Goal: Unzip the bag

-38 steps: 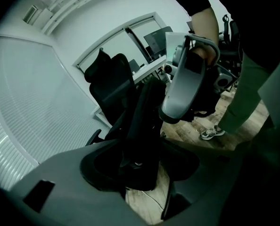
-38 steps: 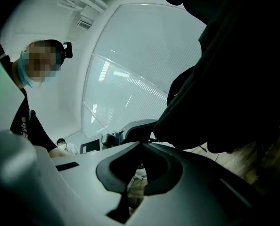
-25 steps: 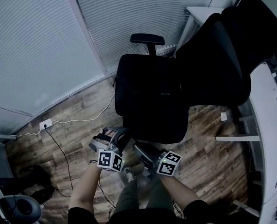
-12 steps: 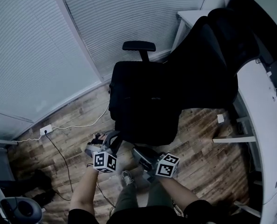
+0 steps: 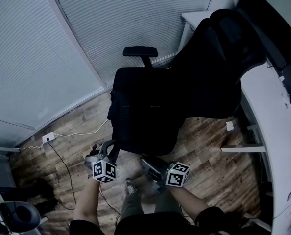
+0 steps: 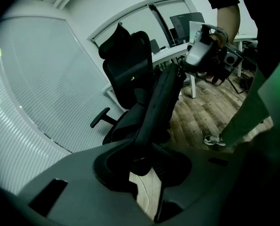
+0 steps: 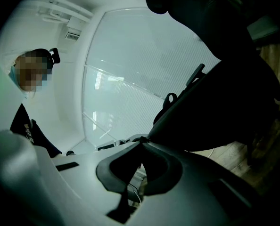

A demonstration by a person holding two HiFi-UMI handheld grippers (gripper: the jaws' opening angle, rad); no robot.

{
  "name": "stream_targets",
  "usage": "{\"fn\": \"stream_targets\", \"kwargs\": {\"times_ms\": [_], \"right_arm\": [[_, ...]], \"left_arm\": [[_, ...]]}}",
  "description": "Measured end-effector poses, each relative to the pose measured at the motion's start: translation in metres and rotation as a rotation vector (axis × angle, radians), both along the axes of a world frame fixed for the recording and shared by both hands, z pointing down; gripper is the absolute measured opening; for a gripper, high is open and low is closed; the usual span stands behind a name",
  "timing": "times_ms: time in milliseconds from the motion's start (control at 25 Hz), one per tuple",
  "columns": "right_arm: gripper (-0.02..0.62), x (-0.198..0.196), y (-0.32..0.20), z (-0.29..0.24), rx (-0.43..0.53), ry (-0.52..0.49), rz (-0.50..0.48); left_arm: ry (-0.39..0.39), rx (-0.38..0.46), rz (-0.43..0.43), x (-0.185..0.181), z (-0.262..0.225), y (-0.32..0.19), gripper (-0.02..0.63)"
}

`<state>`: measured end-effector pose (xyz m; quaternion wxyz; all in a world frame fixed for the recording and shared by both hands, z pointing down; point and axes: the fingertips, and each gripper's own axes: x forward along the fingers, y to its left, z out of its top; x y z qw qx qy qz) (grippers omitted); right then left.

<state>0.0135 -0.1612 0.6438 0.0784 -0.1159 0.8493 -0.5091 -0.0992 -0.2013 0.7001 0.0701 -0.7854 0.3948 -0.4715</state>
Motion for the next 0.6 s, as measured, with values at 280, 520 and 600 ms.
{"fn": "stream_targets", "kwargs": {"times_ms": [280, 520, 600], "right_arm": [[0.044, 0.032, -0.009, 0.001, -0.017, -0.011, -0.036], [0.044, 0.059, -0.019, 0.001, -0.049, -0.034, -0.046], [0.044, 0.071, -0.023, 0.002, -0.058, -0.04, -0.044]], "left_arm": [[-0.008, -0.029, -0.078, 0.002, 0.003, -0.005, 0.103], [-0.018, -0.044, -0.148, 0.002, 0.006, -0.01, 0.101], [-0.024, -0.049, -0.166, 0.003, 0.007, -0.012, 0.101]]}}
